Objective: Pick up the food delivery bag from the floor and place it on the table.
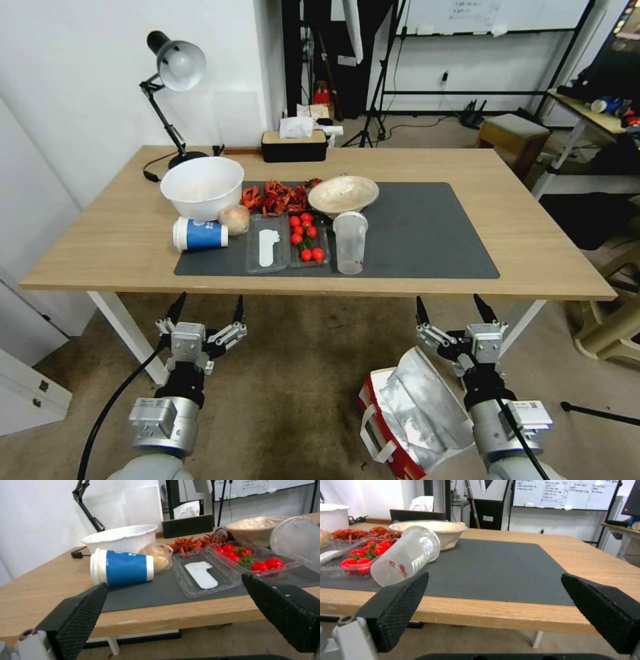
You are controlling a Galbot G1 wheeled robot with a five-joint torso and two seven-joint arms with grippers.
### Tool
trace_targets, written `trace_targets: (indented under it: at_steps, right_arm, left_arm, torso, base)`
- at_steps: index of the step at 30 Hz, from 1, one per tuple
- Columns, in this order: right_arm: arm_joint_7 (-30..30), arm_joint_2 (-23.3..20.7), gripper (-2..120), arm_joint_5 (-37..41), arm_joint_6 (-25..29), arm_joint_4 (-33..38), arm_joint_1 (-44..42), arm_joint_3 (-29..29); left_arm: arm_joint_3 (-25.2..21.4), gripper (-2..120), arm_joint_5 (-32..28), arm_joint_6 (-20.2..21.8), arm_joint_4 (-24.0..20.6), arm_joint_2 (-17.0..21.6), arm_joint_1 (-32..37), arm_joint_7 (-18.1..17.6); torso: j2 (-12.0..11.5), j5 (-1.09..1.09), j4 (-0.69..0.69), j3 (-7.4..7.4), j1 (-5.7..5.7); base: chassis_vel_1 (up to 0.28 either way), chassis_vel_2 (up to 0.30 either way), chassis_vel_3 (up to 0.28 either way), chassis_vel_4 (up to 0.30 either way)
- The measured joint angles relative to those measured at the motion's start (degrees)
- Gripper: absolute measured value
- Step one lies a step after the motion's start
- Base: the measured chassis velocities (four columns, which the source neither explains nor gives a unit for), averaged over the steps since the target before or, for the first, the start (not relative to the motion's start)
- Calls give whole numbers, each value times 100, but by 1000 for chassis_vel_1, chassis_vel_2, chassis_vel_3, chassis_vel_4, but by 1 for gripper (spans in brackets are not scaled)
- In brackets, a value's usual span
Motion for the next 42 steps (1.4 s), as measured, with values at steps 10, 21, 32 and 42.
trace_targets:
  at_steps: [10, 21, 32, 42]
  right_arm:
    - [0, 0, 100, 0, 0, 0, 0, 0]
    - [0, 0, 100, 0, 0, 0, 0, 0]
    - [-278, 1, 100, 97, -671, 91, -27, 144]
    - [-996, -77, 100, 459, -1698, 202, -12, 515]
  left_arm:
    - [0, 100, 0, 0, 0, 0, 0, 0]
    - [0, 100, 0, 0, 0, 0, 0, 0]
    - [241, 100, -613, 502, -26, 287, -258, -400]
    - [862, 100, -2040, 1554, -121, 992, -809, -1395]
  torso:
    - [0, 0, 0, 0, 0]
    - [0, 0, 0, 0, 0]
    - [0, 0, -1, 0, 0]
    - [0, -2, -3, 0, 0]
  base:
    - [0, 0, 0, 0]
    - [0, 0, 0, 0]
    - [0, 0, 0, 0]
    - [0, 0, 0, 0]
